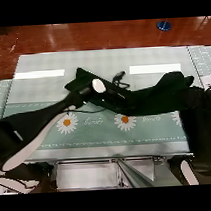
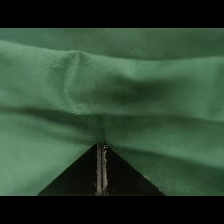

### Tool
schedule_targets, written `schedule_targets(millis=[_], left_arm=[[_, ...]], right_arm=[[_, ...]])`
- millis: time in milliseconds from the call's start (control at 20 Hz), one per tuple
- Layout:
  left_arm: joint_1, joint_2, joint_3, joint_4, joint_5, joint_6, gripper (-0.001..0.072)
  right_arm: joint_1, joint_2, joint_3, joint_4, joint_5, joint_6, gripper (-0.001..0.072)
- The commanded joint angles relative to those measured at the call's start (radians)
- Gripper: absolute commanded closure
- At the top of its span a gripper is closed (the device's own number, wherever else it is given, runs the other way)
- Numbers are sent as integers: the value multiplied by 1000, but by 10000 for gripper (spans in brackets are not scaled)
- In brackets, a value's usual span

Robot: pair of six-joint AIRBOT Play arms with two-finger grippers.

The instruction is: Fold the shirts.

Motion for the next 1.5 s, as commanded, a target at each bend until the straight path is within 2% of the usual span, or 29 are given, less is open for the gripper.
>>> schedule_targets(millis=[0,100,200,400,600,700,900,1100,1200,1350,1400,1450], left_arm=[[-114,-75,28,-53,-44,2,682],[-110,-93,66,-54,-105,38,682],[-45,-90,107,-54,-154,43,681],[203,-33,160,-50,-274,50,682],[505,176,148,15,-425,138,682],[643,333,111,120,-457,142,682],[888,696,-52,325,-450,139,682],[1023,980,-234,341,-320,138,682],[1027,1044,-301,338,-291,138,682],[1027,1048,-367,332,-287,138,682],[1027,1040,-388,324,-280,138,682],[1026,1030,-410,320,-263,138,682]], right_arm=[[1,32,-7,53,-9,-2,693],[1,32,-7,53,-16,-4,693],[1,31,-6,63,-20,-14,693],[24,-48,13,205,-37,-84,693],[276,-238,75,210,-210,-102,693],[413,-379,141,199,-316,-103,693],[543,-733,352,200,-412,-110,693],[593,-1059,587,262,-414,-109,692],[630,-1188,683,327,-410,-109,693],[696,-1318,781,345,-411,-93,685],[715,-1347,801,345,-409,-92,583],[732,-1371,818,344,-401,-96,418]])
